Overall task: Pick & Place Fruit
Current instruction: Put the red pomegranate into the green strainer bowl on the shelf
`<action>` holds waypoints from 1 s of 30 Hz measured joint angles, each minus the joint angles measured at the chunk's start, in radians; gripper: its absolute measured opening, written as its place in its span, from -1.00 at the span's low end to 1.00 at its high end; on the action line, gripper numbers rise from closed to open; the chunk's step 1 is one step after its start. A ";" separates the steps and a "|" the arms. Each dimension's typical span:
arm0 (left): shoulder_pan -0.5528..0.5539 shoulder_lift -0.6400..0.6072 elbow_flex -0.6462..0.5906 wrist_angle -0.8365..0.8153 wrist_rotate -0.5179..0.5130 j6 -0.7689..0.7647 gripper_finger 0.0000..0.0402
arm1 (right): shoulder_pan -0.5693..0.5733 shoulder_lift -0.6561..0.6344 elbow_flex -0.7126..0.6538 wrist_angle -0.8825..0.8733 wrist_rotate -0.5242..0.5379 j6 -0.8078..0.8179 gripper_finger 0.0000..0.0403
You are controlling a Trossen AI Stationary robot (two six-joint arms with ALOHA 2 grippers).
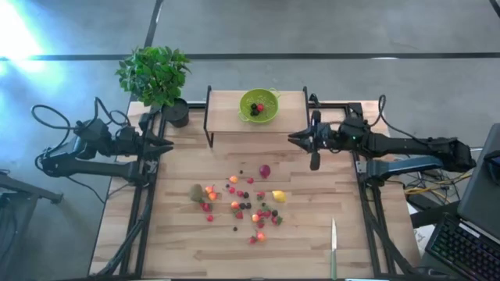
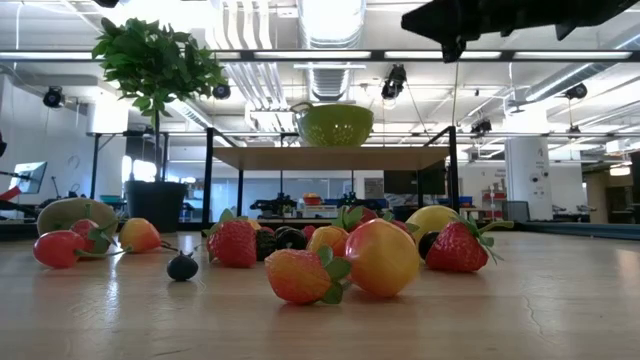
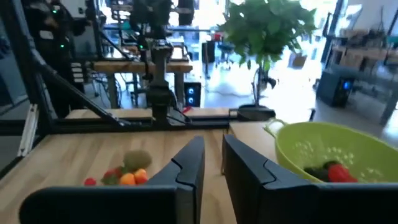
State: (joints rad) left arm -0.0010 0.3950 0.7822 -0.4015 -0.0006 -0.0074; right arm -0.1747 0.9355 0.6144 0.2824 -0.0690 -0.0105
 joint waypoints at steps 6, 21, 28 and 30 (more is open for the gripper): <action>0.000 0.000 0.000 0.000 0.000 0.000 -0.69 | 0.115 -0.006 -0.070 0.103 0.291 -0.003 -0.64; 0.001 0.000 0.000 0.000 0.000 0.000 -0.69 | 0.153 0.012 -0.126 0.169 0.357 -0.001 -0.43; 0.001 0.000 0.000 0.000 0.000 0.000 -0.69 | 0.153 0.112 -0.110 0.170 0.356 -0.005 -0.34; 0.001 0.000 0.000 0.000 0.000 0.000 -0.69 | 0.153 0.161 -0.090 0.172 0.354 -0.006 -0.31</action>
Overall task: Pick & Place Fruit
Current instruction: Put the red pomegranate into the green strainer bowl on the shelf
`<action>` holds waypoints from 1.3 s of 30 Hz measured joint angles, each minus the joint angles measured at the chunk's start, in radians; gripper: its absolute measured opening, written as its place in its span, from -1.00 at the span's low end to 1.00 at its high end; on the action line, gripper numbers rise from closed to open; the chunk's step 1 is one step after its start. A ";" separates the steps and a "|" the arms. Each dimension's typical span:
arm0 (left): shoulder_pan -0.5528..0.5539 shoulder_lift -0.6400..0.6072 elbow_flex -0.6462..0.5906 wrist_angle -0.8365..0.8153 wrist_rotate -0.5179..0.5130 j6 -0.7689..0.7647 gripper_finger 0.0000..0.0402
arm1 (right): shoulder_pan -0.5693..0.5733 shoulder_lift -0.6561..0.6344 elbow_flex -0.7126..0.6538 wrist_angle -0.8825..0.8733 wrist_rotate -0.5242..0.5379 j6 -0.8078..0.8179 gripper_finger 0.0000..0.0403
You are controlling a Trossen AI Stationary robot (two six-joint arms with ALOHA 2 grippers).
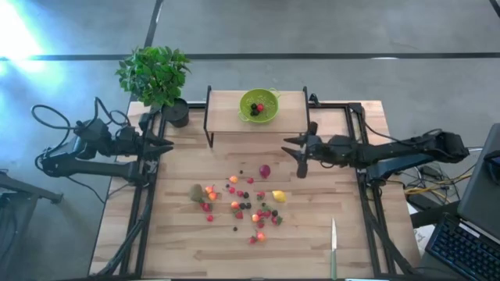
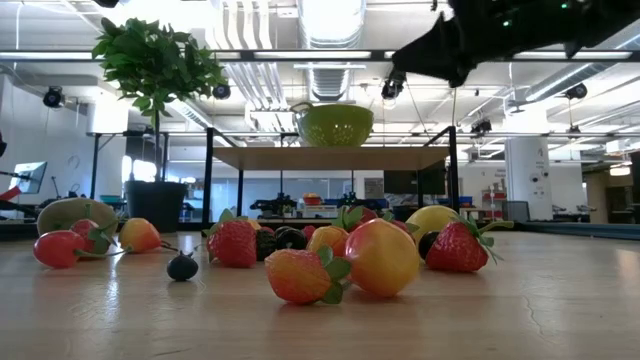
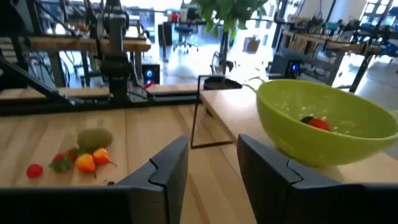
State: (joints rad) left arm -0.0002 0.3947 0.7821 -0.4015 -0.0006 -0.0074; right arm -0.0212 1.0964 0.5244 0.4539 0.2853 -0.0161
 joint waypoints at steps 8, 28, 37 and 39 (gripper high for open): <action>0.000 0.000 0.000 0.000 0.000 0.000 -0.69 | 0.006 0.199 0.106 0.005 -0.009 -0.009 -0.20; -0.001 0.000 0.000 0.000 0.000 0.000 -0.69 | 0.037 0.439 0.251 0.051 -0.051 -0.011 0.02; -0.001 0.000 0.000 0.000 0.000 0.000 -0.69 | 0.037 0.402 0.206 0.055 -0.051 -0.026 0.09; -0.001 0.000 0.000 0.000 0.000 0.000 -0.69 | 0.036 0.392 0.189 0.065 -0.050 -0.021 0.10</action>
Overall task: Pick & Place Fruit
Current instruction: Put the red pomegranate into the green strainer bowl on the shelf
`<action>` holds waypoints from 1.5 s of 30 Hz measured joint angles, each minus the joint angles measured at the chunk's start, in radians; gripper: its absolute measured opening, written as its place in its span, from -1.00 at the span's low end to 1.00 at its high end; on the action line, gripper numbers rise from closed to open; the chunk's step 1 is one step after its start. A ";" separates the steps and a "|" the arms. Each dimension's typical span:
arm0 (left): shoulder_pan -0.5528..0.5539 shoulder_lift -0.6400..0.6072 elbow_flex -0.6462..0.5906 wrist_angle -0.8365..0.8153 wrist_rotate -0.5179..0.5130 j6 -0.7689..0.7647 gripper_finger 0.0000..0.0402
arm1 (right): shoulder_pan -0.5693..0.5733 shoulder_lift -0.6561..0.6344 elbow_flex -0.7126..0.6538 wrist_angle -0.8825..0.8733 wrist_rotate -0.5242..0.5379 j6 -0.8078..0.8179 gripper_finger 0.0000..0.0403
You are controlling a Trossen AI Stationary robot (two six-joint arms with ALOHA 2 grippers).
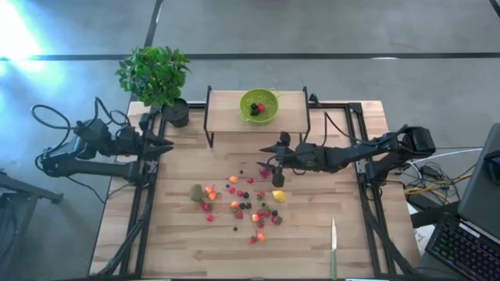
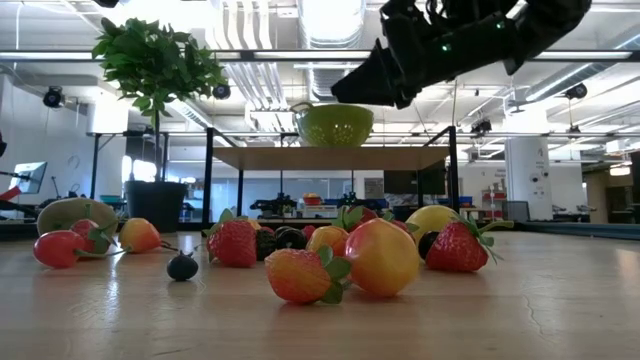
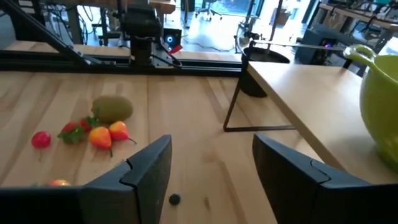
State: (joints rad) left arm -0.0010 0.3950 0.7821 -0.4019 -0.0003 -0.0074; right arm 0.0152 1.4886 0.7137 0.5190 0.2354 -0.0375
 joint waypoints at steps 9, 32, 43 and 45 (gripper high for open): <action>0.000 0.000 0.000 0.000 0.000 0.000 -0.69 | -0.001 -0.066 -0.076 0.075 0.076 -0.022 0.20; 0.001 0.000 0.000 0.000 0.000 0.000 -0.69 | -0.173 -0.157 -0.098 0.063 0.187 0.062 0.54; 0.001 0.000 0.000 0.000 0.000 0.000 -0.69 | -0.193 -0.156 -0.098 0.105 0.186 0.049 0.70; 0.001 0.000 0.000 0.000 0.000 0.000 -0.69 | -0.193 -0.150 -0.098 0.137 0.186 0.020 0.73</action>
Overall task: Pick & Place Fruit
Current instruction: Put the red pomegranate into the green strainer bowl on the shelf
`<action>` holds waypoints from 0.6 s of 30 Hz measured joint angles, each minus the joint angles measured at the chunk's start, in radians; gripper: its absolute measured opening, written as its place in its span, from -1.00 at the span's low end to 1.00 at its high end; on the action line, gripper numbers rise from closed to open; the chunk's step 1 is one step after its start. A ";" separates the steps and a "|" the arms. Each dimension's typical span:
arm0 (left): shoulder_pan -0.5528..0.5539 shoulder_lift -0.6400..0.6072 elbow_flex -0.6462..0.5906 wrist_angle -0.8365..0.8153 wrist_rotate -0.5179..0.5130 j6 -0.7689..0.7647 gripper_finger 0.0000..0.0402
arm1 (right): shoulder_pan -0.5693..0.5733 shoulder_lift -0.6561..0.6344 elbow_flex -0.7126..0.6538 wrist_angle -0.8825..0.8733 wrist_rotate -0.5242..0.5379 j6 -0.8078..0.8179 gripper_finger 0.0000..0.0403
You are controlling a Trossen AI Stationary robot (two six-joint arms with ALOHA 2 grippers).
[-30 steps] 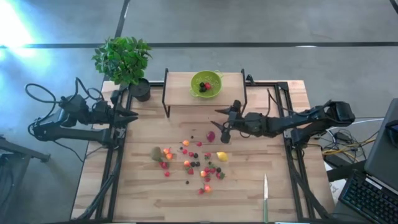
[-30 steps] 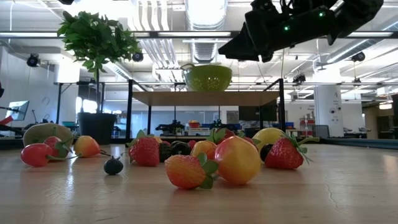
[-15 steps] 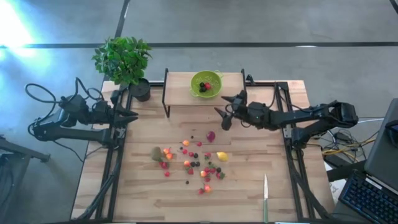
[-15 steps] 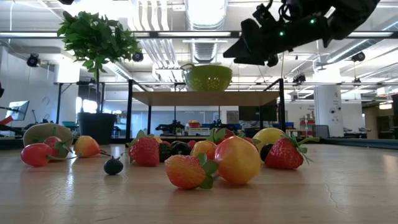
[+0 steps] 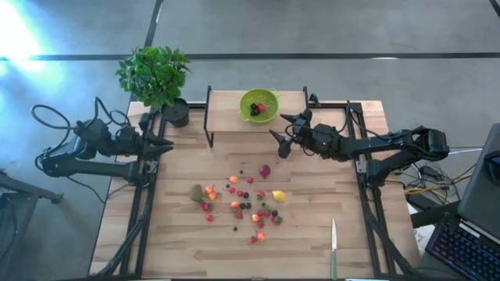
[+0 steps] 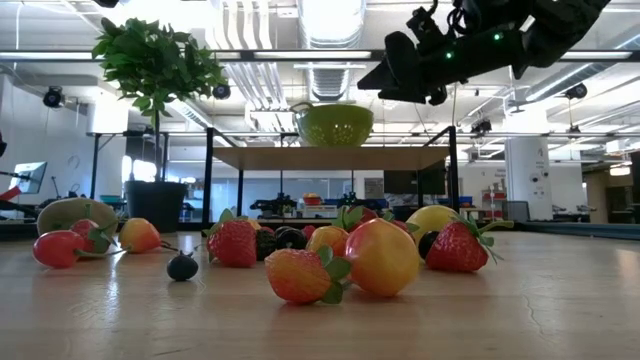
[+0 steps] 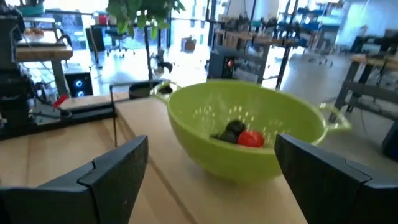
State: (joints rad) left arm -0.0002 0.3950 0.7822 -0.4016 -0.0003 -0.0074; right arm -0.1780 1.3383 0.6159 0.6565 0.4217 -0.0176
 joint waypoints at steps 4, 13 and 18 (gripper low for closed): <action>0.000 0.000 0.000 0.000 0.000 0.000 -0.69 | -0.006 0.005 0.001 0.071 -0.001 -0.038 0.77; -0.001 0.000 0.000 0.000 0.000 0.000 -0.69 | -0.100 0.005 0.001 0.002 0.024 0.093 0.73; -0.001 0.000 0.000 0.000 0.000 0.000 -0.69 | -0.125 0.005 -0.001 0.013 -0.022 0.106 0.65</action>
State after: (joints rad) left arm -0.0010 0.3950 0.7821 -0.4019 -0.0002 -0.0074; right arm -0.3031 1.3430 0.6151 0.6699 0.3992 0.0887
